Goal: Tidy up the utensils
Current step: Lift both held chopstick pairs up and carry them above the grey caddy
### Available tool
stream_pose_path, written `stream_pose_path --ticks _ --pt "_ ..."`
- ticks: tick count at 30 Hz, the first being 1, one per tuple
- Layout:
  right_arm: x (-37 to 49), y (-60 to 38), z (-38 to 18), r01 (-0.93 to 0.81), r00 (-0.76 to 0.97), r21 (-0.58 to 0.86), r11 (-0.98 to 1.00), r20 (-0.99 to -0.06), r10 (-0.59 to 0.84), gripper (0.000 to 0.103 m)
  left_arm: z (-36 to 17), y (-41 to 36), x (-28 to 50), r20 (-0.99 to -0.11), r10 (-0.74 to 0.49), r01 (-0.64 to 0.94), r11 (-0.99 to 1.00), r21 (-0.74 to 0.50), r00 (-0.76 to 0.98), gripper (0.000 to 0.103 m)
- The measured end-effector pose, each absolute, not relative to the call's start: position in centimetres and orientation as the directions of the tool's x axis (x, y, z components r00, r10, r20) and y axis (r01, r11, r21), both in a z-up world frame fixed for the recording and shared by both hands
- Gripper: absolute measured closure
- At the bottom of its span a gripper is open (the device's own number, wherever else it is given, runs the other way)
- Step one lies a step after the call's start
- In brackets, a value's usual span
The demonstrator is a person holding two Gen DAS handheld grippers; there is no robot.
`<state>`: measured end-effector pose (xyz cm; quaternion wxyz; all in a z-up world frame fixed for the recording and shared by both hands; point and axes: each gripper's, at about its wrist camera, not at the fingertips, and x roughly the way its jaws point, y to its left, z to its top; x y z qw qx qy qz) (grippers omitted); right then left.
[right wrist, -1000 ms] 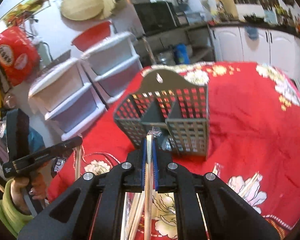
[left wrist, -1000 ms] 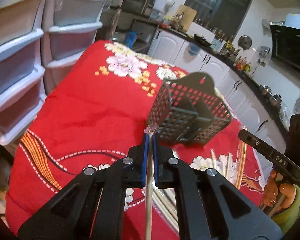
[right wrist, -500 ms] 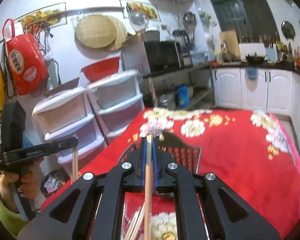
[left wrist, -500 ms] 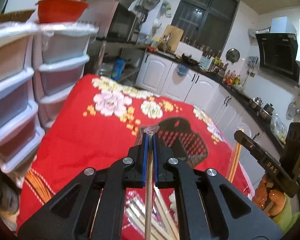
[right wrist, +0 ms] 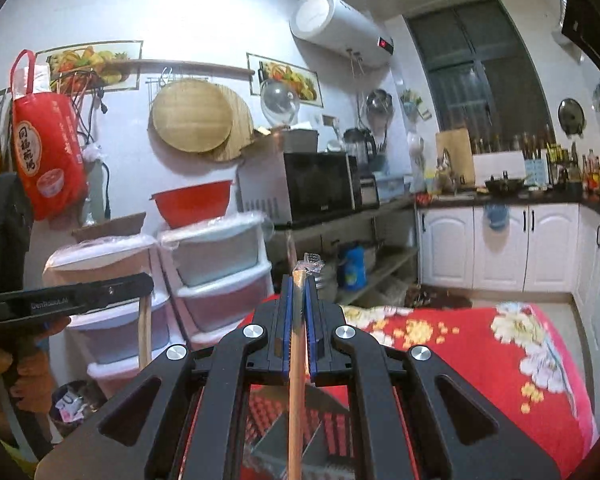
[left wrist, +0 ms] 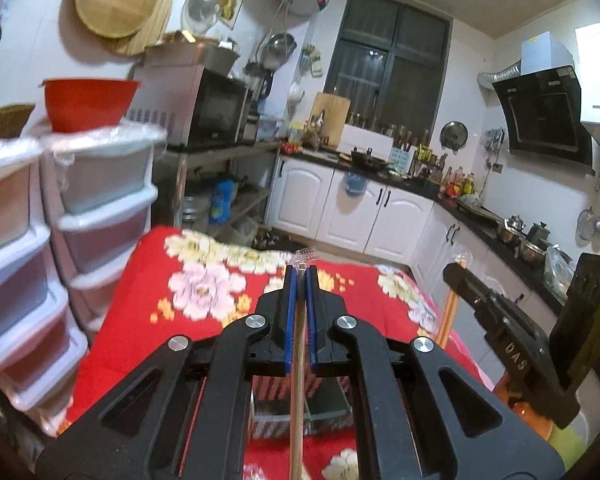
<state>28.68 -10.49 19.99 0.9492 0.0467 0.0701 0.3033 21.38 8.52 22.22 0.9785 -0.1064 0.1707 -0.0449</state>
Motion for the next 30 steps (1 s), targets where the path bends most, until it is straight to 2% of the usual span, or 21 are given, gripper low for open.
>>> stream_pose_path --ticks 9,18,30 --pt "31.5 -9.6 20.4 -0.55 0.827 0.115 0.827 -0.06 0.559 0.097 23.7 7.9 24.4 -0.264 -0.068 0.013 0.979 -0.202 0.962 0.102" --pt "33.6 -9.7 18.8 -0.515 0.852 0.106 0.85 -0.045 0.522 0.097 21.3 8.0 27.4 -0.258 -0.022 -0.037 0.974 -0.223 0.966 0.102" --pt "36.1 -8.4 15.2 -0.487 0.862 0.09 0.869 -0.106 0.495 0.097 17.1 7.8 29.2 -0.249 -0.01 -0.043 0.978 -0.204 0.969 0.102"
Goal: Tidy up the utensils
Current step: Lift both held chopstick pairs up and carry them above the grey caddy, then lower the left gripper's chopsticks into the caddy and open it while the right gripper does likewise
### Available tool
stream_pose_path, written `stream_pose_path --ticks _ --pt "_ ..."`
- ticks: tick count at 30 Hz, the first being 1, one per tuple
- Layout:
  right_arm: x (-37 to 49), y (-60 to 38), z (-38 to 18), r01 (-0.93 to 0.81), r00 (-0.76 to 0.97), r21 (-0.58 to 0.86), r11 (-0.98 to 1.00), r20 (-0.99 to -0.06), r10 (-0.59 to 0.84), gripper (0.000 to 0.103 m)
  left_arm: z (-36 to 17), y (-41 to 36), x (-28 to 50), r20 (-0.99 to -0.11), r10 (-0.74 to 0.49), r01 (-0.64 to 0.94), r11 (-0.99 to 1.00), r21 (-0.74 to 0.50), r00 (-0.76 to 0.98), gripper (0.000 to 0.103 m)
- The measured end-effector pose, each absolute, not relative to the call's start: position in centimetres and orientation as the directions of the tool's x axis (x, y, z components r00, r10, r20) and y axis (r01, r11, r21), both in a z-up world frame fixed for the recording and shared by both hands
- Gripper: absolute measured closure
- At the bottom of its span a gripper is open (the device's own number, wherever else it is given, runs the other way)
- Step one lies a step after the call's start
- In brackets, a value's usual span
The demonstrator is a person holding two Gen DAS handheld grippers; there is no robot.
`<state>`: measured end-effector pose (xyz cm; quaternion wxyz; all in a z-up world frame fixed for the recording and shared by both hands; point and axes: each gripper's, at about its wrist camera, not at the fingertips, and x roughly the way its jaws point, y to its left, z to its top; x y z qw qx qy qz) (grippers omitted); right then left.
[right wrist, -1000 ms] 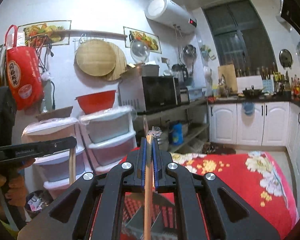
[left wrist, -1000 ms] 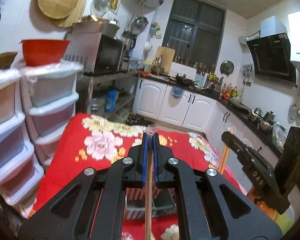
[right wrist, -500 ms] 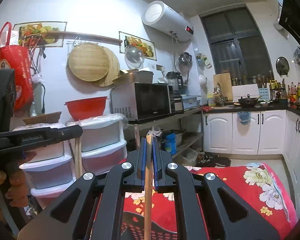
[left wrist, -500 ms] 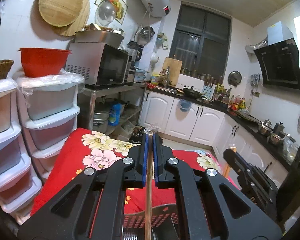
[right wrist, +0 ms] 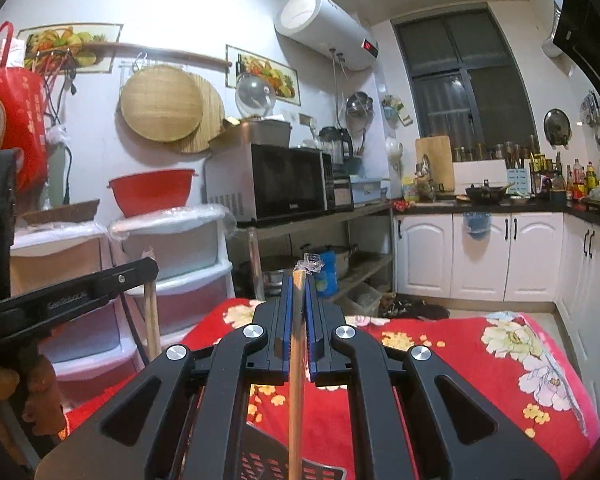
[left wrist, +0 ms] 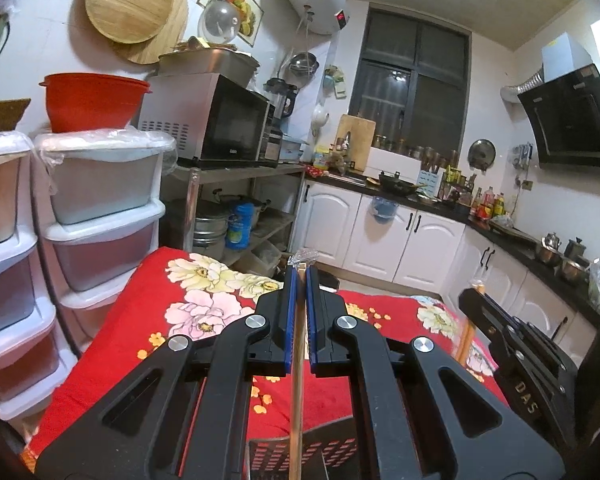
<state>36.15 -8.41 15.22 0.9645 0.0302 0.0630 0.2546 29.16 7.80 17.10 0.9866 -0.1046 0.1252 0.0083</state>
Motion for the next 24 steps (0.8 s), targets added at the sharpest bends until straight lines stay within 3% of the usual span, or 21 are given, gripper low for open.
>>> stream_pose_path --ticks 24 --pt "35.6 -8.2 11.4 -0.498 0.821 0.134 0.857 -0.246 0.516 0.097 11.3 8.1 28.4 -0.348 -0.063 -0.009 0.979 -0.202 0.935 0.102"
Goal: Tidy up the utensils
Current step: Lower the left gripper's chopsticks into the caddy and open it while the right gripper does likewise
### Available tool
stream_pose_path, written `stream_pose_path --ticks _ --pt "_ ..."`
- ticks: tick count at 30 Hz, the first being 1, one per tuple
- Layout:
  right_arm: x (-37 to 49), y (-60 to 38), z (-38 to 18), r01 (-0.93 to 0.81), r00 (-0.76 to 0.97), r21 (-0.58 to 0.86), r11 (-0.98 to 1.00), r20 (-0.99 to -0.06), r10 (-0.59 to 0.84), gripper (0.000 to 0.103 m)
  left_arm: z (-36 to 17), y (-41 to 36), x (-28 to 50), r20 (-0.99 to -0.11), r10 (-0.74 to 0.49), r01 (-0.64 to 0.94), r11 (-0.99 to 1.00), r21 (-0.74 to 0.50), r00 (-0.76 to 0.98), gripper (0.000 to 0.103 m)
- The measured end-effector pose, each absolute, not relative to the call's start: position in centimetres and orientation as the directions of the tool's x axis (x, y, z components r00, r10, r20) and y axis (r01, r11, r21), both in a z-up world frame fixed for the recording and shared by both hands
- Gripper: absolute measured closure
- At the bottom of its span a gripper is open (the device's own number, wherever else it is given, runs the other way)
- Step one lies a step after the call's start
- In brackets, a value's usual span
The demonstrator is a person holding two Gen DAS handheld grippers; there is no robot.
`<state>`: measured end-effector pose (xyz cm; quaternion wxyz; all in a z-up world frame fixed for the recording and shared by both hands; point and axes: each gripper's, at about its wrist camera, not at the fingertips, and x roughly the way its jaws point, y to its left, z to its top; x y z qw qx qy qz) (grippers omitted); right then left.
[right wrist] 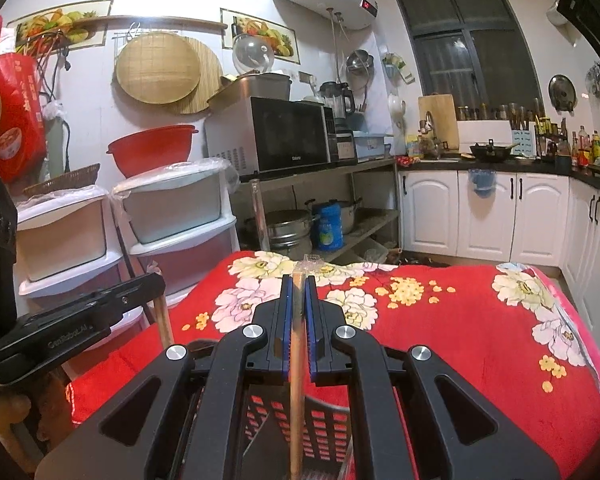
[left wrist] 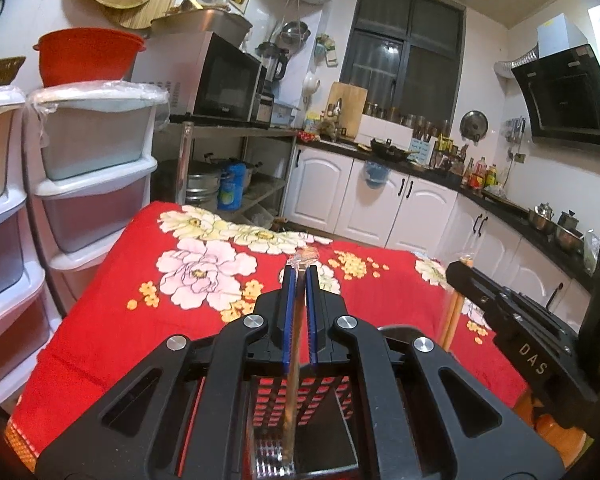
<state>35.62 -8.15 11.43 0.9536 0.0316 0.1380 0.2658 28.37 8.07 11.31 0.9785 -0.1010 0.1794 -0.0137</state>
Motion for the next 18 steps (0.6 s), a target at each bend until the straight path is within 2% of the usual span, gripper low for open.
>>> stream_pose_path --ticks 10,16,18 --pt "34.2 -9.3 10.7 -0.494 0.803 0.162 0.854 -0.291 0.52 0.097 10.8 8.7 27.4 -0.396 -0.046 -0.036 0.98 -0.197 0.917 0.101" --pt "33.2 -10.1 10.3 -0.483 0.791 0.178 0.857 -0.331 0.515 0.096 10.5 8.9 26.6 -0.425 -0.032 -0.058 0.979 -0.197 0.905 0.088" --pt "32.9 -10.3 10.0 -0.477 0.783 0.192 0.858 -0.351 0.514 0.089 10.4 9.1 26.2 -0.432 -0.032 -0.063 0.977 -0.202 0.901 0.085"
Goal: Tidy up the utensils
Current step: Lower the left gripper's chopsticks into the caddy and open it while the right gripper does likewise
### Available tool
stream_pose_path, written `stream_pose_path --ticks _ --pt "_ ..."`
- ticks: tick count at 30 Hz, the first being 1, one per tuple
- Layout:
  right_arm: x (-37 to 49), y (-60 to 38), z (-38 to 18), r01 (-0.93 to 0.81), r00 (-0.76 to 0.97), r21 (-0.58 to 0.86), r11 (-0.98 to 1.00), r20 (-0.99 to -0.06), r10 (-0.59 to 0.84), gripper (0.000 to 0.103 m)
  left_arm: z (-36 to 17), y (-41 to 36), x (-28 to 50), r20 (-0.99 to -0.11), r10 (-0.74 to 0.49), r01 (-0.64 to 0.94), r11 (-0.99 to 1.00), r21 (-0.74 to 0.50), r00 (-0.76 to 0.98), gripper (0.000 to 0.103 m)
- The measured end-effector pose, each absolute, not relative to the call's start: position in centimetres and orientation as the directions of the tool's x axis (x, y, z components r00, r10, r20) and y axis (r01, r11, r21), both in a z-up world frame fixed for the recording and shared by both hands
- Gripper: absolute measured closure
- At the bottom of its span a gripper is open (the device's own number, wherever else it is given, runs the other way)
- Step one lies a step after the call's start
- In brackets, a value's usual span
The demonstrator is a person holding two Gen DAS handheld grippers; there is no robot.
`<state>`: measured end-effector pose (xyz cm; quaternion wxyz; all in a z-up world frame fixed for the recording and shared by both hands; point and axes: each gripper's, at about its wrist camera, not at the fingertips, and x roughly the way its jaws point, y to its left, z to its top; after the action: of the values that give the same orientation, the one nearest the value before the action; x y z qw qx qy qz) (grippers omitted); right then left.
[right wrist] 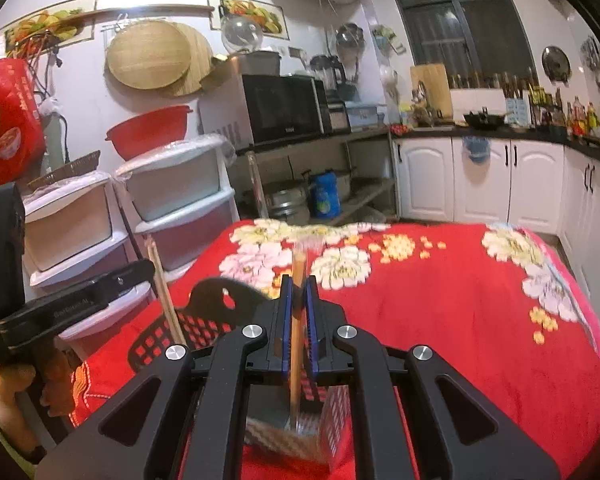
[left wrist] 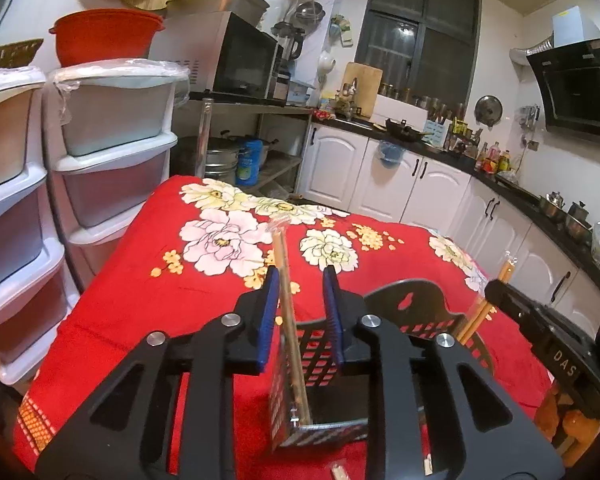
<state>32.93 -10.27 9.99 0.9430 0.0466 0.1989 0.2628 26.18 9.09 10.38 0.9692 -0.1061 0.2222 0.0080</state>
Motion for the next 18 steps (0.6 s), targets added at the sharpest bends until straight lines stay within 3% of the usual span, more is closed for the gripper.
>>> stream_pose_path --ticks 4,8,18 --pt "32.2 -10.6 9.4 -0.47 0.768 0.21 0.857 -0.381 0.515 0.081 10.2 9.3 25.4 -0.446 -0.027 -0.073 0.976 -0.205 0.895 0.076" --pt "31.2 -10.8 9.0 -0.463 0.773 0.187 0.867 -0.393 0.497 0.066 10.0 9.3 24.6 -0.453 -0.022 -0.082 0.975 -0.208 0.891 0.066" --pt "29.2 -11.4 8.4 -0.47 0.762 0.165 0.867 -0.419 0.493 0.049 10.1 9.2 22.6 -0.453 -0.019 -0.086 0.974 -0.21 0.892 0.043"
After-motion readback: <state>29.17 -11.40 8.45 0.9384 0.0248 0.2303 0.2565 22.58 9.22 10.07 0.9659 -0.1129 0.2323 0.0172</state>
